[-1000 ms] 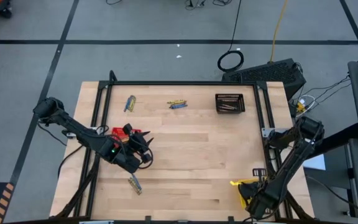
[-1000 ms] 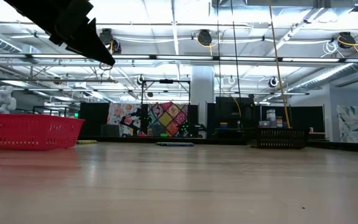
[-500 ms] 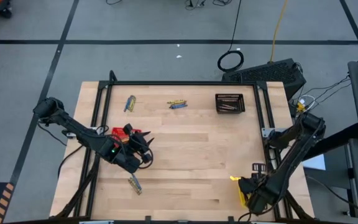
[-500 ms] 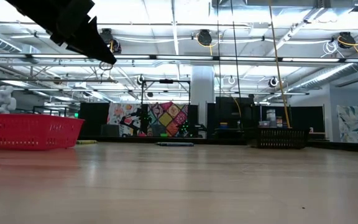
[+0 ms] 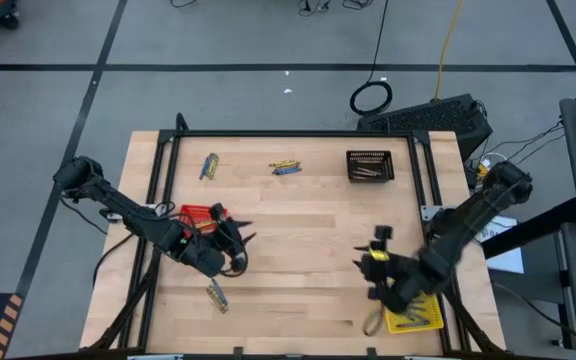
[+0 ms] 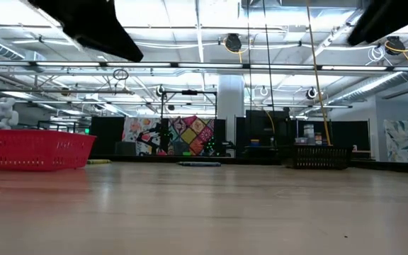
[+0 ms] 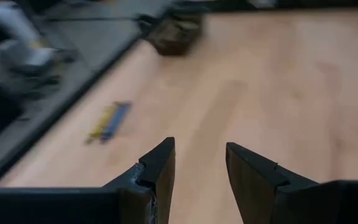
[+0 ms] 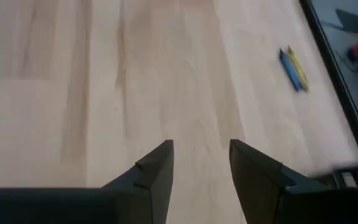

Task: Sort crayons
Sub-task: Put the green crayon into the red bin

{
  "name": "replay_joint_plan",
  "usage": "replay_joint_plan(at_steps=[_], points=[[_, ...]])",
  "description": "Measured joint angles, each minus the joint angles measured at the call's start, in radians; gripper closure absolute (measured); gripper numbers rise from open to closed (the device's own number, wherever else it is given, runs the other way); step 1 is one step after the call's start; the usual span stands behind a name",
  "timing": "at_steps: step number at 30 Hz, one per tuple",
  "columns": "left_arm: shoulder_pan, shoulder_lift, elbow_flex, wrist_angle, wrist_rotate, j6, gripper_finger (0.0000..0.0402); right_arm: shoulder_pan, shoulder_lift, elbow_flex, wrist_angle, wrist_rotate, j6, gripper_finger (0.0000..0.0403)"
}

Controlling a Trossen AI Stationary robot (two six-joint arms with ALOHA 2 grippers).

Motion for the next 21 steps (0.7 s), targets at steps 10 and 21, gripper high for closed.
replay_joint_plan(at_steps=[10, 21], points=[[0.018, 0.000, 0.190, -0.392, 0.325, -0.101, 0.0256, -0.391, -0.003, -0.488, 1.233, -0.371, -0.588, 0.0264], [0.083, 0.000, 0.272, -0.985, 0.549, -0.547, 0.0256, -0.582, 0.165, -0.514, 1.657, -0.393, -0.703, 0.0264]])
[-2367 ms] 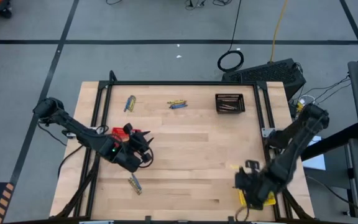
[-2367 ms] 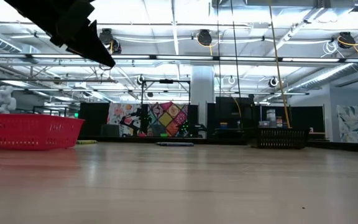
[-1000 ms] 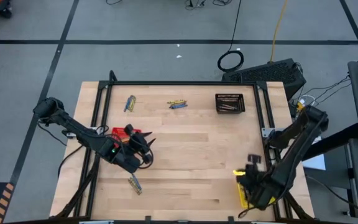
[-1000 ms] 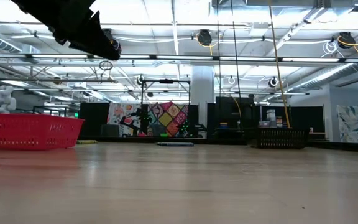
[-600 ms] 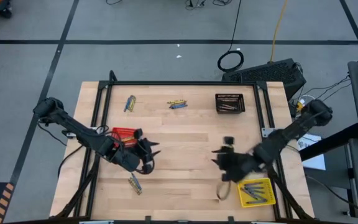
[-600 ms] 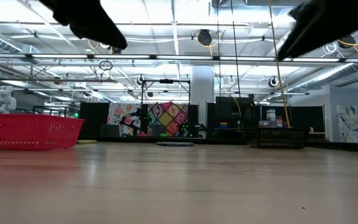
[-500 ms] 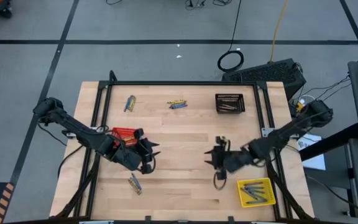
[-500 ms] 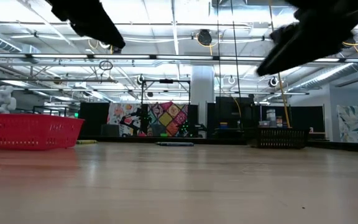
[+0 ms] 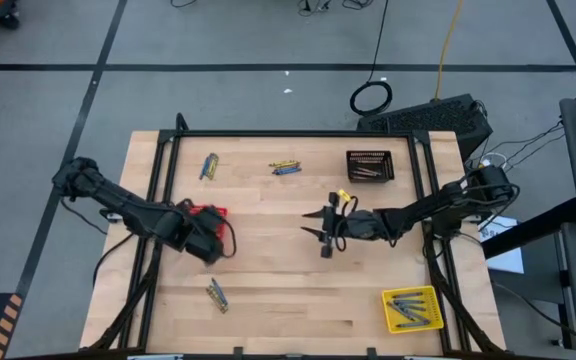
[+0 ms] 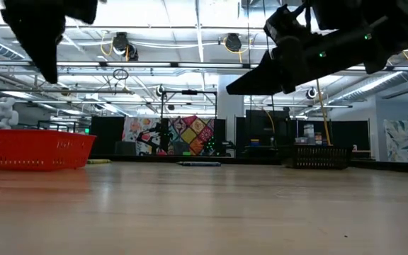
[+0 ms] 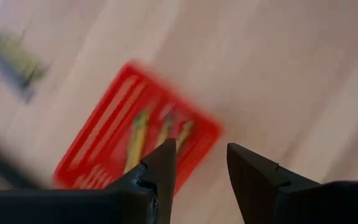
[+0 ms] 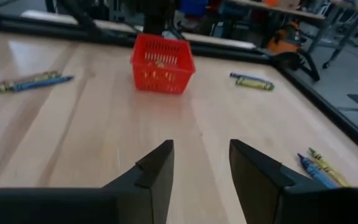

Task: Sort crayons
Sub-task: Put the green crayon into the red bin

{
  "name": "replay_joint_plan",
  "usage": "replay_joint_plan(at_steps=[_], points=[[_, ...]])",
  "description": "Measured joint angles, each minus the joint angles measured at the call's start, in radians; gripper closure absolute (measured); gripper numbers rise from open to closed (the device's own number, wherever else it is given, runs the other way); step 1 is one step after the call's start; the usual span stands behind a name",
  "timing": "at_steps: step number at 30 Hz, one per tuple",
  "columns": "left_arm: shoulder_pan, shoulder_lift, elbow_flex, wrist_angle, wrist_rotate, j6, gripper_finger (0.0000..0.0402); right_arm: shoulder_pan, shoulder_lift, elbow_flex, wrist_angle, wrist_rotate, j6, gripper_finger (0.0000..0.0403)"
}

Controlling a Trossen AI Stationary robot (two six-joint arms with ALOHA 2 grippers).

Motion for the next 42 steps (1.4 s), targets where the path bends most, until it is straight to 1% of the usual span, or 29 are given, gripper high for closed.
replay_joint_plan(at_steps=[1, 3, 4, 6, 8, 11, 13, 15, 18, 20, 22, 25, 27, 32, 37, 42], points=[[0.020, 0.000, 0.000, -0.040, -0.008, -0.074, 0.0256, -0.002, 0.000, 0.000, -0.010, -0.001, -0.001, 0.0264], [0.072, 0.000, 0.000, -0.123, -0.079, -0.216, 0.0256, -0.002, 0.000, 0.000, -0.032, -0.002, -0.002, 0.0264], [0.104, 0.000, 0.000, -0.145, -0.108, -0.239, 0.0256, -0.002, 0.000, 0.000, -0.040, -0.003, -0.002, 0.0264], [0.189, 0.000, 0.000, -0.154, -0.131, -0.194, 0.0256, -0.002, 0.001, 0.000, -0.042, -0.003, -0.002, 0.0264], [0.302, 0.000, 0.000, -0.113, -0.136, -0.080, 0.0256, -0.002, 0.000, 0.000, -0.042, -0.003, -0.002, 0.0264], [0.492, 0.000, 0.000, 0.059, -0.127, 0.174, 0.0255, -0.002, 0.000, 0.000, -0.054, -0.002, -0.003, 0.0264], [0.608, 0.008, 0.000, 0.207, -0.079, 0.352, 0.0249, -0.002, -0.001, 0.001, -0.067, -0.002, -0.018, 0.0264], [0.710, 0.037, 0.000, 0.364, -0.007, 0.515, 0.0238, -0.002, -0.013, 0.001, -0.125, 0.001, -0.032, 0.0264], [0.818, 0.109, 0.000, 0.564, 0.105, 0.737, 0.0212, -0.001, -0.040, 0.001, -0.214, 0.003, -0.033, 0.0264], [0.862, 0.177, 0.000, 0.686, 0.195, 0.890, 0.0194, -0.001, -0.053, 0.001, -0.263, 0.003, -0.014, 0.0264], [0.892, 0.247, -0.001, 0.771, 0.285, 1.027, 0.0181, -0.001, -0.056, 0.001, -0.281, 0.003, 0.019, 0.0264], [0.936, 0.342, 0.000, 0.879, 0.387, 1.131, 0.0174, -0.001, -0.054, 0.001, -0.284, 0.002, 0.053, 0.0264], [0.966, 0.400, 0.000, 0.935, 0.427, 1.185, 0.0174, -0.001, -0.052, 0.001, -0.284, 0.002, 0.060, 0.0264], [1.026, 0.492, 0.000, 1.030, 0.442, 1.306, 0.0191, -0.009, -0.052, 0.001, -0.283, 0.003, 0.057, 0.0264], [1.081, 0.555, -0.001, 1.074, 0.454, 1.326, 0.0218, -0.029, -0.052, 0.001, -0.283, 0.004, 0.056, 0.0264], [1.096, 0.600, 0.000, 1.096, 0.490, 1.358, 0.0235, -0.042, -0.052, 0.001, -0.282, 0.004, 0.058, 0.0264]])
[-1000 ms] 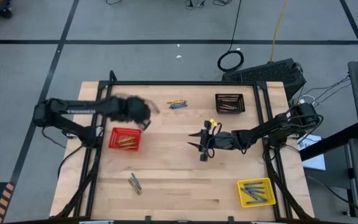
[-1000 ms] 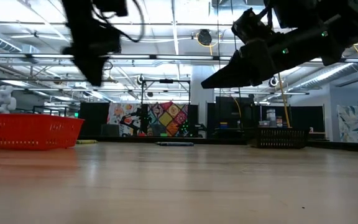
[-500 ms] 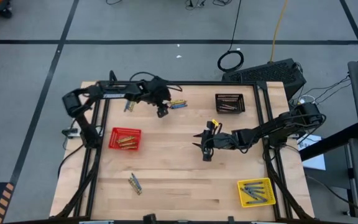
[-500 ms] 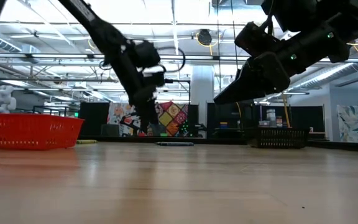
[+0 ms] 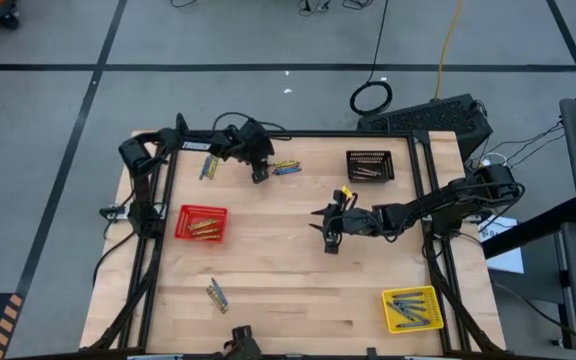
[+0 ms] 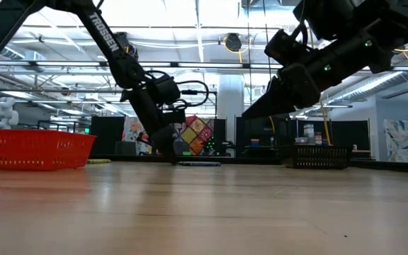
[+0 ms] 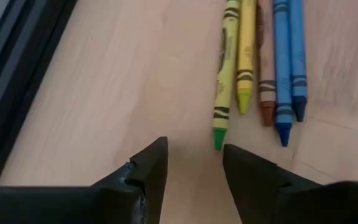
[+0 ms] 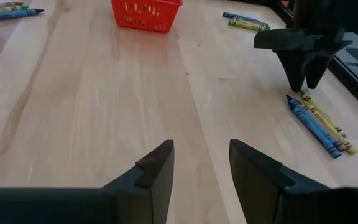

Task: Sort crayons
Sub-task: Put the green crayon into the red bin

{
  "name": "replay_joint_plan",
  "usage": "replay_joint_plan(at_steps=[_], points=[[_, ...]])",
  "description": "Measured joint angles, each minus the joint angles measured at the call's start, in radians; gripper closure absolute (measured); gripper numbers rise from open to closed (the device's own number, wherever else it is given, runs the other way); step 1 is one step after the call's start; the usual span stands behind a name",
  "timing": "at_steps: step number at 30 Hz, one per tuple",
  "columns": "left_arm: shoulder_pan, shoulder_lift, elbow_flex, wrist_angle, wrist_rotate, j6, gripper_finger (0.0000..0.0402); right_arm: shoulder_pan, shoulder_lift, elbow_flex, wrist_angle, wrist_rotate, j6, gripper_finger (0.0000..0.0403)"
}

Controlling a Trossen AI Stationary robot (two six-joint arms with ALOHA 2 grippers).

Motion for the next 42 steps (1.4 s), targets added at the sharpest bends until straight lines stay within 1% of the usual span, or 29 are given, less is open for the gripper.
replay_joint_plan(at_steps=[2, 6, 9, 18, 21, 23, 26, 28, 32, 37, 42], points=[[0.001, 0.006, 0.001, 0.002, 0.021, 0.031, 0.0240, -0.001, 0.000, 0.000, 0.000, 0.002, 0.000, 0.0264], [0.000, 0.007, 0.001, 0.006, 0.022, 0.061, 0.0249, -0.001, 0.000, 0.000, 0.001, -0.001, 0.018, 0.0264], [0.000, 0.008, 0.001, 0.006, 0.025, 0.102, 0.0266, -0.001, 0.000, 0.000, 0.001, -0.001, 0.019, 0.0264], [0.000, 0.009, 0.000, 0.014, 0.030, 0.189, 0.0355, -0.001, 0.000, 0.000, 0.001, -0.002, 0.043, 0.0264], [0.000, 0.012, -0.002, 0.044, 0.031, 0.192, 0.0385, 0.000, 0.000, 0.000, 0.000, -0.002, 0.045, 0.0264], [0.000, 0.013, -0.002, 0.054, 0.031, 0.193, 0.0397, 0.002, 0.000, 0.000, 0.000, -0.002, 0.043, 0.0264], [0.000, 0.013, -0.002, 0.052, 0.018, 0.193, 0.0399, 0.002, -0.009, 0.000, -0.010, -0.003, 0.043, 0.0264], [-0.001, 0.011, -0.002, 0.046, -0.013, 0.191, 0.0400, 0.002, -0.025, 0.000, -0.021, -0.003, 0.043, 0.0264], [0.001, -0.017, -0.002, 0.004, -0.086, 0.190, 0.0401, 0.003, -0.083, 0.000, -0.104, -0.003, 0.049, 0.0264], [-0.013, -0.104, -0.001, -0.089, -0.143, 0.180, 0.0402, 0.008, -0.176, 0.000, -0.248, -0.003, 0.054, 0.0264], [-0.040, -0.209, -0.002, -0.179, -0.195, 0.108, 0.0401, 0.009, -0.269, -0.001, -0.397, -0.001, 0.086, 0.0264]])
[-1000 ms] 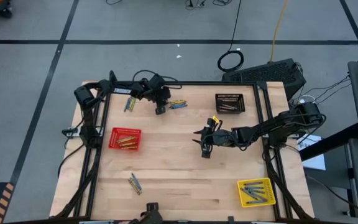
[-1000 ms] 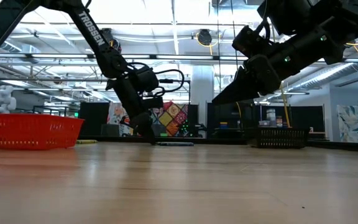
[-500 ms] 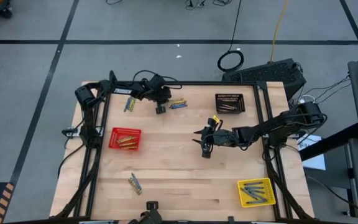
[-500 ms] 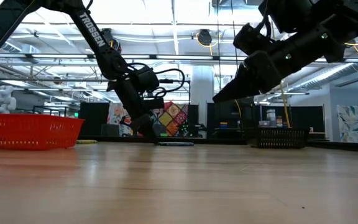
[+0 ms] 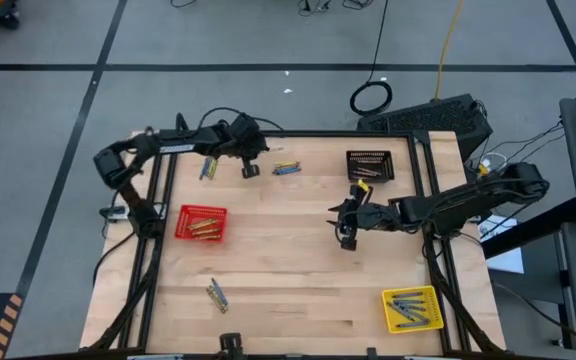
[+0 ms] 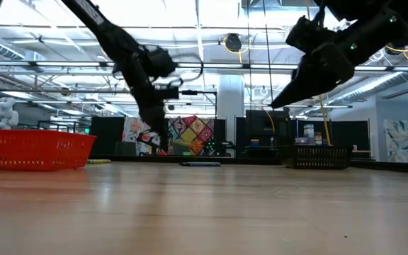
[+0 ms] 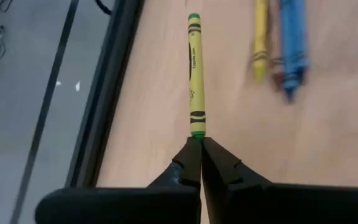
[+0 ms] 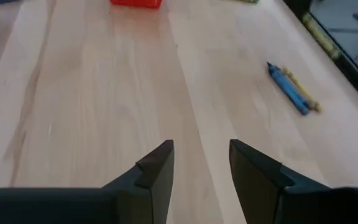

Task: Sort crayons
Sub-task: Put the green crayon into the red bin

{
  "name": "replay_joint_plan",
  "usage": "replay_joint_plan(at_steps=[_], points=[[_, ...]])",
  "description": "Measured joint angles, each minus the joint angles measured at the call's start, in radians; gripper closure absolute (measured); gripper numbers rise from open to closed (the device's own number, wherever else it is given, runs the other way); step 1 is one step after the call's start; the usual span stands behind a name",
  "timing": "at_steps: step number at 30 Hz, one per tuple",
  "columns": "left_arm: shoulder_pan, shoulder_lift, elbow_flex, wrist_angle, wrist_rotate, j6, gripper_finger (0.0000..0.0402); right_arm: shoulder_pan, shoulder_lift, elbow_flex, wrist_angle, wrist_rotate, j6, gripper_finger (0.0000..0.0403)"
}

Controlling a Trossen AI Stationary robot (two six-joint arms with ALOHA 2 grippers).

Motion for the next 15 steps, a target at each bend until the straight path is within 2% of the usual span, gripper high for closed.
replay_joint_plan(at_steps=[2, 5, 15], points=[[-0.025, -0.040, 0.001, -0.014, 0.001, -0.033, 0.0401, 0.000, -0.025, -0.001, -0.049, 0.001, 0.027, 0.0264], [-0.072, -0.092, 0.000, -0.073, 0.002, -0.092, 0.0401, 0.000, -0.030, -0.038, -0.016, 0.001, 0.069, 0.0264], [-0.350, -0.157, -0.087, -0.057, -0.050, -0.356, 0.0401, 0.000, 0.040, -0.208, 0.332, -0.004, 0.143, 0.0264]])
